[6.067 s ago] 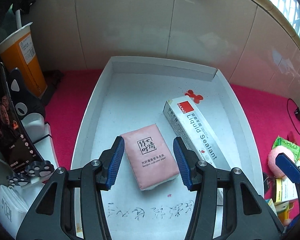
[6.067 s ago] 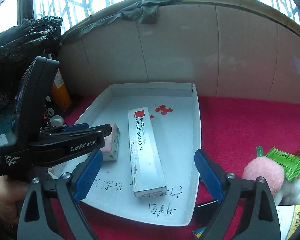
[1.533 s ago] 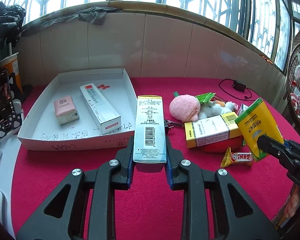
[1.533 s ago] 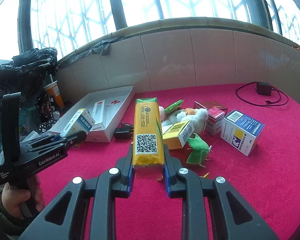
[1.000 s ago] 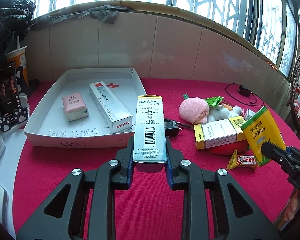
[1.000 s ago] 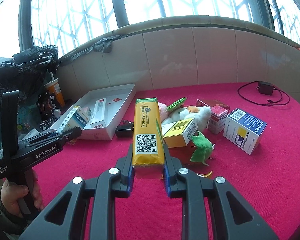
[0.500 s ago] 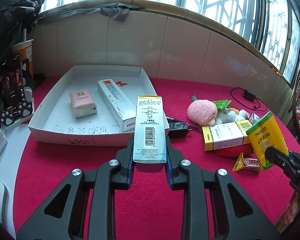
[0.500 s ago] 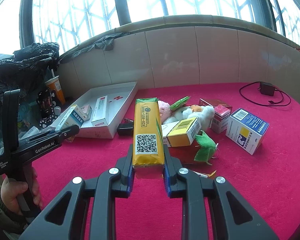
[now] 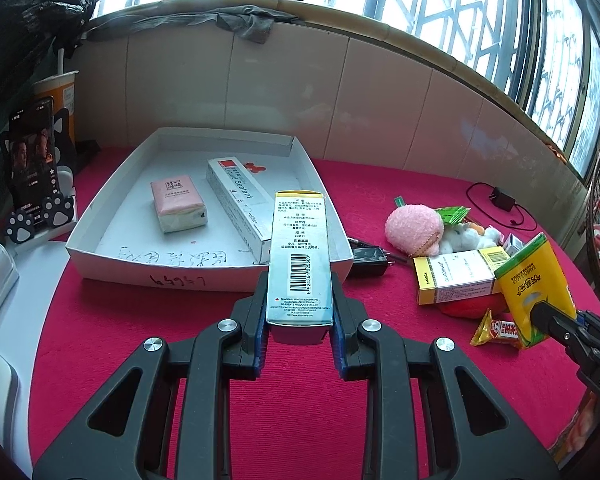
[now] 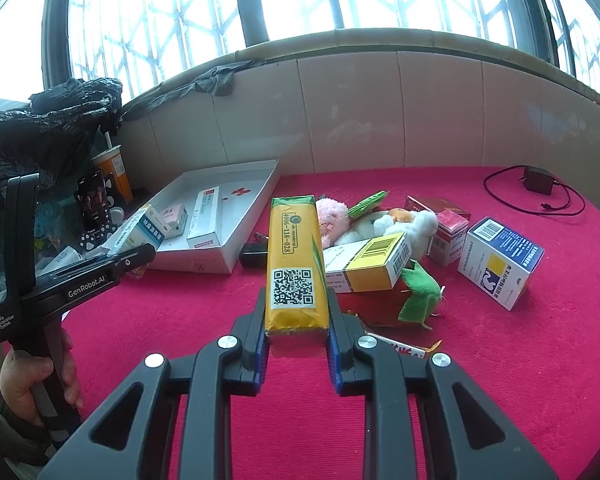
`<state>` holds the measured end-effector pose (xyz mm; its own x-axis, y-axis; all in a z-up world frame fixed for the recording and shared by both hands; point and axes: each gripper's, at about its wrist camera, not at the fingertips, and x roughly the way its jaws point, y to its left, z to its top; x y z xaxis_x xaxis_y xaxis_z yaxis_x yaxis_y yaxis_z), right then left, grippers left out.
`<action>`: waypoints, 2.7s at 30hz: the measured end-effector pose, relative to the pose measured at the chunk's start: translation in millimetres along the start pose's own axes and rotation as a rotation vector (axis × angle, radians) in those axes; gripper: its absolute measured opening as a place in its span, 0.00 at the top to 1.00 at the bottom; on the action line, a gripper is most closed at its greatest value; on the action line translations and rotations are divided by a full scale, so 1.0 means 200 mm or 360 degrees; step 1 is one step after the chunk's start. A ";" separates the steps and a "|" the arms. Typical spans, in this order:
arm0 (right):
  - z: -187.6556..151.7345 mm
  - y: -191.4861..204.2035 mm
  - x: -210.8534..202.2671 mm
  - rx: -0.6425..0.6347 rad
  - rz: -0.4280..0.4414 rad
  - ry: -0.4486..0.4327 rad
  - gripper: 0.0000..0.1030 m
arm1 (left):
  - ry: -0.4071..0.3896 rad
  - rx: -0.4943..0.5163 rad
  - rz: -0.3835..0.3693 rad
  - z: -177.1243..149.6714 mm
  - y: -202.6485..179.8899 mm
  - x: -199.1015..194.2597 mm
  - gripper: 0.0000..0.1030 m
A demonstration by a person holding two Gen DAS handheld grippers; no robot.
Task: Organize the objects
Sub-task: 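Carry the white-blue box and yellow QR-code box over the white tray with both tools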
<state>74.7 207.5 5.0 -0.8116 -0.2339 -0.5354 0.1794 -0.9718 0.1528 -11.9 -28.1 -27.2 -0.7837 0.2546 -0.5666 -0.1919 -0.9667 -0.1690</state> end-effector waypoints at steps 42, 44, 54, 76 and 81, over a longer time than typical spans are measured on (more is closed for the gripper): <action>0.17 0.27 0.07 -0.0220 0.0122 0.0007 0.78 | -0.0045 -0.0104 0.0043 0.05 0.20 -0.03 0.76; 0.17 0.28 0.08 -0.0228 0.0133 0.0019 0.78 | -0.0043 -0.0116 0.0045 0.06 0.22 -0.03 0.76; 0.21 0.32 0.09 -0.0314 0.0151 0.0041 0.78 | -0.0054 -0.0117 0.0047 0.11 0.28 -0.05 0.76; 0.49 0.43 0.24 -0.0359 0.0215 0.0095 0.78 | -0.0077 -0.0030 0.0148 0.32 0.36 -0.01 0.76; 0.53 0.46 0.34 -0.0360 0.0202 0.0112 0.78 | -0.0066 -0.0024 0.0192 0.36 0.42 0.04 0.76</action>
<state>-22.1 105.7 71.0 -0.7352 -0.3483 -0.5815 0.4037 -0.9142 0.0371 -77.9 -107.8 12.6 -0.8243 0.1350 -0.5498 -0.0860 -0.9898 -0.1140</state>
